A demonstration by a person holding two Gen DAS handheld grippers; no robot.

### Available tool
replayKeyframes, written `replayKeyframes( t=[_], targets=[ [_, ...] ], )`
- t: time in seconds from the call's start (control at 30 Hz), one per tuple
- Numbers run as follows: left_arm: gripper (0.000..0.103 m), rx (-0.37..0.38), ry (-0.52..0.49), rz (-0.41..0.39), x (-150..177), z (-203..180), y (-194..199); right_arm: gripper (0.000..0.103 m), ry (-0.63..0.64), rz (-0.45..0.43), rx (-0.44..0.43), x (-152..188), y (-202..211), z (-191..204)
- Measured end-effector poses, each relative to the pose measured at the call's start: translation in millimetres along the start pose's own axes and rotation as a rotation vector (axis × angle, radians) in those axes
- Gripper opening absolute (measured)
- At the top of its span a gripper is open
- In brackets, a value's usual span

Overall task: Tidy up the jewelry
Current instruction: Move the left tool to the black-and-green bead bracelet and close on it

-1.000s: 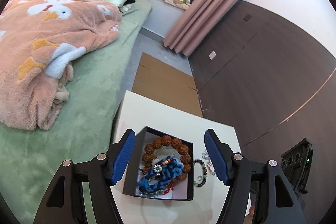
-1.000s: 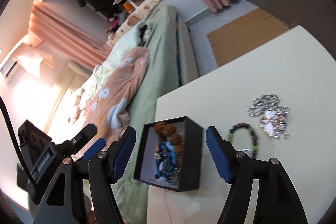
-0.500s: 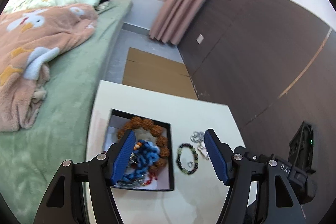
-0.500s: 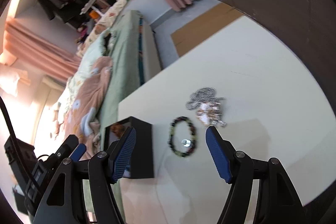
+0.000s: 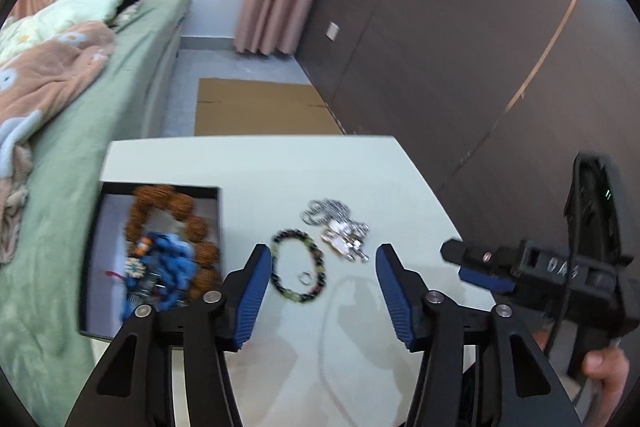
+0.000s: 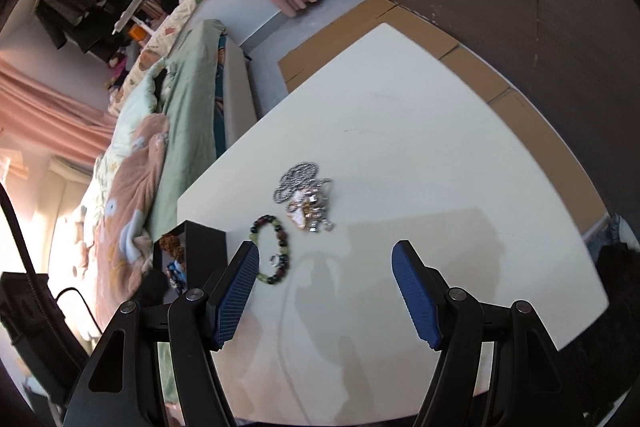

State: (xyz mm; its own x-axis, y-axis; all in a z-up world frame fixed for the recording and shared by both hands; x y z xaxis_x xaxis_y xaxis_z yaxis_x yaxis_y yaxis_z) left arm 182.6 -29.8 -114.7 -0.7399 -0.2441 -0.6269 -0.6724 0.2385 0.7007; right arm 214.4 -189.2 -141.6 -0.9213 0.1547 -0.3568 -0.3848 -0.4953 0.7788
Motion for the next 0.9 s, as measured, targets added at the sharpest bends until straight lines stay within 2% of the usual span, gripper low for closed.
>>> replayKeyframes(
  t=[0.23, 0.53, 0.9],
  targets=[
    [0.053, -0.033, -0.054, 0.063, 17, -18, -29, 0.069, 0.009, -0.014, 0.0, -8, 16, -14],
    [0.053, -0.105, -0.088, 0.126, 35, -14, -62, 0.069, 0.015, -0.005, 0.017, -11, 19, -25],
    [0.053, -0.179, -0.103, 0.158, 44, -6, -81, 0.069, 0.01, 0.01, 0.023, -11, 22, -33]
  ],
)
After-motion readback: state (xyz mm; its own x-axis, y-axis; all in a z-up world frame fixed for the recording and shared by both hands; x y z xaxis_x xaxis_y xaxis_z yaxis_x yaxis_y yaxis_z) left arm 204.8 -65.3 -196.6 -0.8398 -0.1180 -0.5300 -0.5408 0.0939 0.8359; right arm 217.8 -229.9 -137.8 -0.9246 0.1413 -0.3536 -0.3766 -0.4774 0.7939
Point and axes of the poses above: each gripper's, at about its wrist camera, not at the fingertips, and y roughly against the way its jaws point, z to its left, x to its underside, the point moved 10 cm from there along -y, roughly the way its jaws point
